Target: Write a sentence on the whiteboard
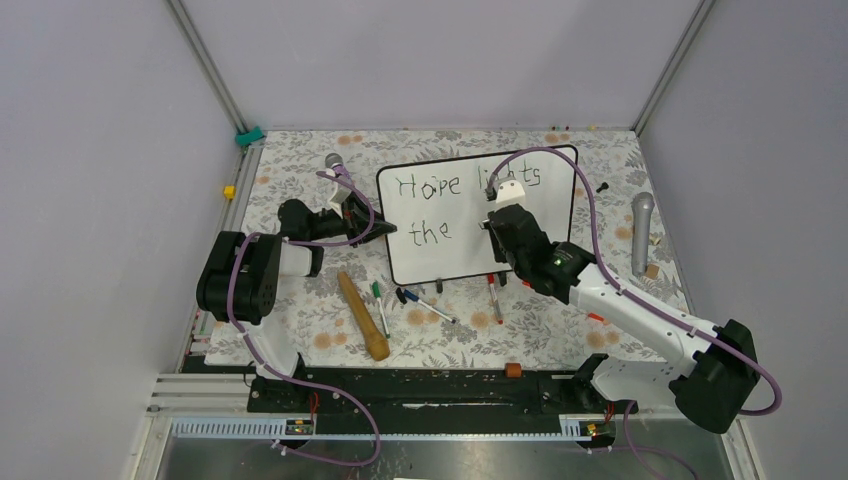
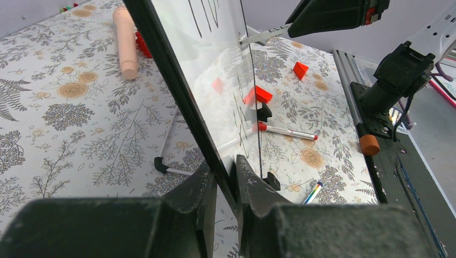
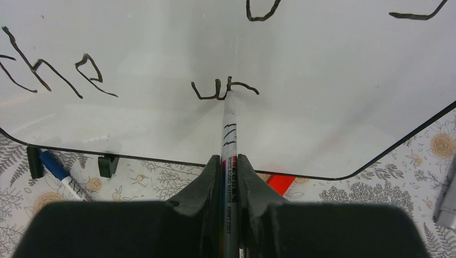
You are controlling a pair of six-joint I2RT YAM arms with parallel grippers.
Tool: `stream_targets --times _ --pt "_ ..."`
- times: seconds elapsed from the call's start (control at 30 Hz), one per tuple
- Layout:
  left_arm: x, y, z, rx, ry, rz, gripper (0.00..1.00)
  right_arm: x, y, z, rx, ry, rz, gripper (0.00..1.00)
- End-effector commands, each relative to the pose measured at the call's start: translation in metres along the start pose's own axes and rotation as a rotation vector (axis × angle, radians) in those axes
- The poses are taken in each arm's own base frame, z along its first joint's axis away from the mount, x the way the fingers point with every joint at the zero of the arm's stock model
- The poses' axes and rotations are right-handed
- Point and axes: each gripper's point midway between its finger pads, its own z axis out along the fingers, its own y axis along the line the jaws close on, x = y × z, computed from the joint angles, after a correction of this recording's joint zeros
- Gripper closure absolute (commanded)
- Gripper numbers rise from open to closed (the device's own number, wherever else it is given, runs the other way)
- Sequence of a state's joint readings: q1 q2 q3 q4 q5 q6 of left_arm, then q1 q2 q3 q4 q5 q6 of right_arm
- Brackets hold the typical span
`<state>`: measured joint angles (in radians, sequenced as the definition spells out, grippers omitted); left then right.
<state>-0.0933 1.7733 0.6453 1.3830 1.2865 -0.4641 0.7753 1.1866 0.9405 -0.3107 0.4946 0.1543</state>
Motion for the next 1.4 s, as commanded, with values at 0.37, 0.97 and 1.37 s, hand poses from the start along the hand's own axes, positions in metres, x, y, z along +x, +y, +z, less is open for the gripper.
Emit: stream_targets --times 0.37,0.97,1.37 --pt "-0.011 0.000 0.000 0.024 -0.018 0.231 1.00 -0.009 -0.021 -0.002 0.097 -0.014 0.019 1.00" --pt "-0.011 0.000 0.000 0.023 -0.018 0.231 1.00 -0.025 -0.018 -0.002 0.067 -0.040 0.049 1.00" --pt "-0.011 0.000 0.000 0.024 -0.018 0.230 1.00 0.008 -0.022 0.002 0.090 0.023 0.045 1.00"
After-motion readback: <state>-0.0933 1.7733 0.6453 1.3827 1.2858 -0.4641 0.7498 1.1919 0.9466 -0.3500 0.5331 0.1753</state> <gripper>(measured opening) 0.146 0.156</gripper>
